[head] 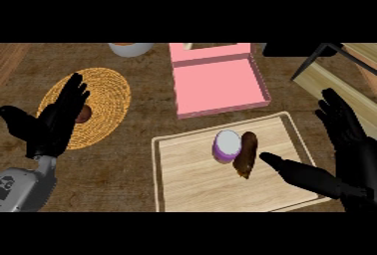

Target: Pick the can from the tray and place it in the tiered shelf

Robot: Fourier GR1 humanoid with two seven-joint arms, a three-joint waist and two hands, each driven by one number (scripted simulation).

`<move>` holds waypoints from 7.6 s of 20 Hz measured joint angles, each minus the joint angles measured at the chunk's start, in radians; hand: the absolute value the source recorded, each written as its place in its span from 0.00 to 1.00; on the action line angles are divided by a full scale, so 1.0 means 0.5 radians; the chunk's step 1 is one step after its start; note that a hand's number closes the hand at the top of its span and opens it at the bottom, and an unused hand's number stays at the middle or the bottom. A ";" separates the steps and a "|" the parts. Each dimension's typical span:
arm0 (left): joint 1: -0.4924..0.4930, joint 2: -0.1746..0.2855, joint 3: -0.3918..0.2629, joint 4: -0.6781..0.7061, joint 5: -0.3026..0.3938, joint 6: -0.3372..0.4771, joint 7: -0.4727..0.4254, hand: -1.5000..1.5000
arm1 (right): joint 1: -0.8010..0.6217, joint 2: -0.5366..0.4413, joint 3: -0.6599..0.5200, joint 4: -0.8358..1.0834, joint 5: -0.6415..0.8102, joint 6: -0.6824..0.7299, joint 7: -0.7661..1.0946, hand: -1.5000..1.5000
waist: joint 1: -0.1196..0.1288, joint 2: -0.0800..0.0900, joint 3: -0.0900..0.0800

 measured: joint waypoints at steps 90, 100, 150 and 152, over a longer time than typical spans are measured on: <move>0.033 -0.124 0.235 -0.018 -0.153 -0.153 0.124 0.50 | -0.231 0.306 1.000 0.468 1.185 1.501 -0.164 1.00 | -0.061 -0.032 0.016; 0.078 -0.132 0.257 -0.041 -0.169 -0.160 0.096 0.50 | 0.189 -0.076 0.410 -0.506 0.798 1.342 -0.463 1.00 | -0.067 -0.007 0.018; -0.068 -0.359 0.399 0.020 -0.396 -0.359 0.188 0.50 | -0.961 -1.233 -1.635 2.589 -0.043 1.925 -1.975 0.00 | 0.051 0.020 0.015; -0.067 -0.378 0.387 0.002 -0.414 -0.347 0.196 0.50 | -1.008 -1.209 -1.619 2.695 0.014 1.799 -1.958 0.00 | 0.060 0.022 0.016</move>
